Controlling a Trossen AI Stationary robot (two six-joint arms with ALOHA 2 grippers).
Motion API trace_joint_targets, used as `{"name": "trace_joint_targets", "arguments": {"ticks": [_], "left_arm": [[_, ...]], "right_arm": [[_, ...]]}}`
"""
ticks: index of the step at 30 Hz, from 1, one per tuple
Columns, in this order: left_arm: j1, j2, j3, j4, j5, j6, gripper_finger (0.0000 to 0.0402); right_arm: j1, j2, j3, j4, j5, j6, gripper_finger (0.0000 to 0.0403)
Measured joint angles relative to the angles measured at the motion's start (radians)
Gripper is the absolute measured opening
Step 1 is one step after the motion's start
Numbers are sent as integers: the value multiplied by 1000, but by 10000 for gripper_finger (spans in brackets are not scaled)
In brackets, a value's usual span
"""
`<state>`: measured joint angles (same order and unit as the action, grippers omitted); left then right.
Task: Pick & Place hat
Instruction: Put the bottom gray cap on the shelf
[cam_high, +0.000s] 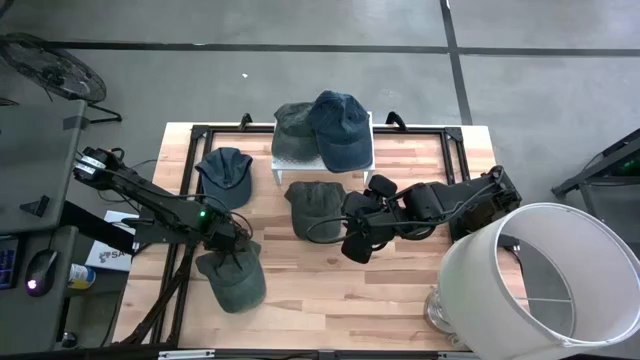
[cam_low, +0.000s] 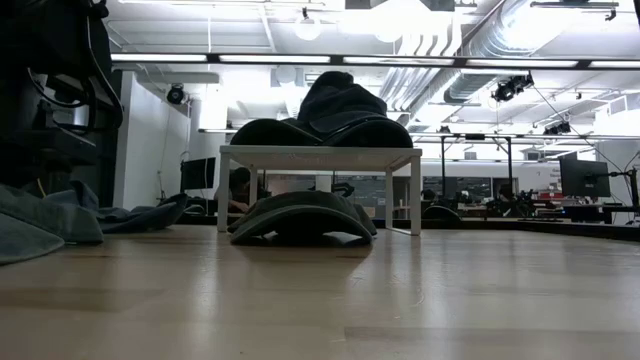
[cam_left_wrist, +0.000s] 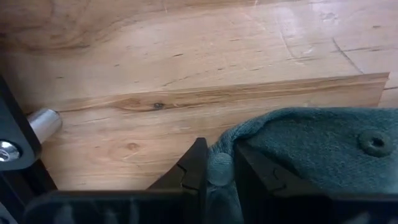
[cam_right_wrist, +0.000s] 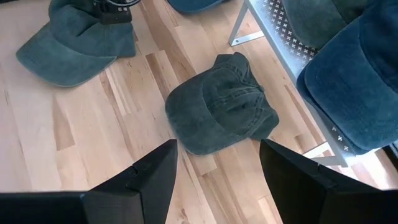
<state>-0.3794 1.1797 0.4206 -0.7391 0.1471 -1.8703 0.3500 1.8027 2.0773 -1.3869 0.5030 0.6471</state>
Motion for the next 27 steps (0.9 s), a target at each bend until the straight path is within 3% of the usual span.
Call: {"name": "trace_joint_targets", "arguments": {"ticks": [13,27], "left_arm": [[-1,7,69,-41,-7,121,52],[-1,3,276,-61,-69,240,52]], "right_arm": [[18,0,0,0,10,26,222],[19,0,0,11,48,24,222]]}}
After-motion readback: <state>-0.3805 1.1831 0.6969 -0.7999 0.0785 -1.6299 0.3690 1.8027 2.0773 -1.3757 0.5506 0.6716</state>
